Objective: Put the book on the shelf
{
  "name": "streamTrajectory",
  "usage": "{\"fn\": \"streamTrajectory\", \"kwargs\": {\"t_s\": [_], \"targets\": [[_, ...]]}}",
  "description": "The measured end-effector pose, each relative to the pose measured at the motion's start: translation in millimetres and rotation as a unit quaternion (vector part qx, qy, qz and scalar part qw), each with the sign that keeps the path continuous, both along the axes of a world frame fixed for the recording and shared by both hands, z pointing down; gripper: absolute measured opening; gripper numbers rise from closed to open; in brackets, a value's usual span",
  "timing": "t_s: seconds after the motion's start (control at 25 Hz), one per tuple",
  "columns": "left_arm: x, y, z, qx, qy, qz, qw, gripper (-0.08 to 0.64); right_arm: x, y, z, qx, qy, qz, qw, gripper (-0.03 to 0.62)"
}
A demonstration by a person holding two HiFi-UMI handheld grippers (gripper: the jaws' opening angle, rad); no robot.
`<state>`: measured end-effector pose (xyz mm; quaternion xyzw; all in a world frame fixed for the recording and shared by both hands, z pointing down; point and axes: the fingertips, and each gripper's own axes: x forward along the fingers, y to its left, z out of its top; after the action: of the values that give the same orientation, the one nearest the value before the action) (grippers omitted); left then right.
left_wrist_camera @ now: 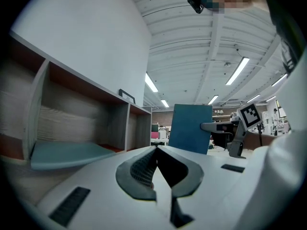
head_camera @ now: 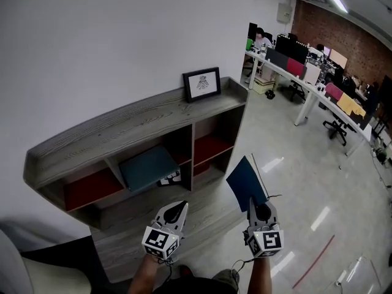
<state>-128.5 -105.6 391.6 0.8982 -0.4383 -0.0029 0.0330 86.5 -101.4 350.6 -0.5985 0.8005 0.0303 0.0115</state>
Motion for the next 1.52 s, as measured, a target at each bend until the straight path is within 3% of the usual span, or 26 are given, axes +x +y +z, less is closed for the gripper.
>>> {"fn": "streamTrajectory", "kwargs": {"t_s": [0.2,0.56,0.8,1.2,1.52], "targets": [[-19.5,-9.3,5.1,-0.005,0.0,-0.027,0.9996,0.006,-11.3,-24.2,-4.0,0.009,0.011,-0.013,1.0,0.061],[-22.2,-45.2,15.3,-0.024,0.021,-0.096,0.9949,0.006,-19.1,-88.9,-21.5,0.049,0.058,-0.06,0.995,0.061],[-18.2,-70.3,13.0,-0.02,0.018,-0.138,0.99,0.006,-26.2,-136.8,-28.2,0.072,0.139,-0.077,0.985,0.061],[-18.0,-99.0,21.9,-0.029,0.017,-0.193,0.9806,0.006,-44.1,-193.6,-16.3,0.115,0.301,-0.082,0.943,0.061],[-22.4,-107.6,29.4,-0.037,0.016,-0.226,0.9732,0.006,-67.3,-219.5,15.1,0.148,0.412,-0.09,0.895,0.063]]}}
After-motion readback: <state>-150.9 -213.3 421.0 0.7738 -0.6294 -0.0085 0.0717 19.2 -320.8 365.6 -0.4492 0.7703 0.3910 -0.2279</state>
